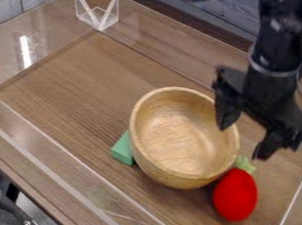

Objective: Move the red object to the right

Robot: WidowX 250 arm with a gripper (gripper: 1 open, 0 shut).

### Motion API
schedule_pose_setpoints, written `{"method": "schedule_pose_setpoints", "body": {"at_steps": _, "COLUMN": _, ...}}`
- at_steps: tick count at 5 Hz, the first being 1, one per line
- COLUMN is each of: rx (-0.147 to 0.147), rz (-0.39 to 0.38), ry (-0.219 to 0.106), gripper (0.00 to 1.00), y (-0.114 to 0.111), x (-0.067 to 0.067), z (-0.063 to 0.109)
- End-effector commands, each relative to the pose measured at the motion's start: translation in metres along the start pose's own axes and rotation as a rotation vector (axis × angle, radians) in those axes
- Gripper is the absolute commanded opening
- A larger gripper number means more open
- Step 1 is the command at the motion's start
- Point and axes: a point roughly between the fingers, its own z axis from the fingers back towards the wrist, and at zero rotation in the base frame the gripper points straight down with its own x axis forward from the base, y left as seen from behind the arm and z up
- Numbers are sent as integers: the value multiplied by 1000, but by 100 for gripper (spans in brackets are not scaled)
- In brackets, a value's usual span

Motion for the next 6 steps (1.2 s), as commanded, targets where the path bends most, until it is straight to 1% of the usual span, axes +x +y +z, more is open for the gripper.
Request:
{"method": "schedule_pose_setpoints", "body": {"at_steps": 1, "rx": -2, "rz": 46, "ry": -105, "gripper": 100, "y": 9, "x": 16, "z": 37}}
{"method": "schedule_pose_setpoints", "body": {"at_steps": 2, "rx": -3, "rz": 80, "ry": -133, "gripper": 100, "y": 22, "x": 21, "z": 51}}
{"method": "schedule_pose_setpoints", "body": {"at_steps": 3, "rx": 8, "rz": 103, "ry": -154, "gripper": 100, "y": 44, "x": 25, "z": 46}}
{"method": "schedule_pose_setpoints", "body": {"at_steps": 4, "rx": 32, "rz": 130, "ry": -157, "gripper": 100, "y": 74, "x": 26, "z": 34}}
{"method": "schedule_pose_setpoints", "body": {"at_steps": 5, "rx": 39, "rz": 127, "ry": -159, "gripper": 100, "y": 87, "x": 30, "z": 39}}
{"method": "schedule_pose_setpoints", "body": {"at_steps": 6, "rx": 37, "rz": 109, "ry": -145, "gripper": 100, "y": 91, "x": 25, "z": 38}}
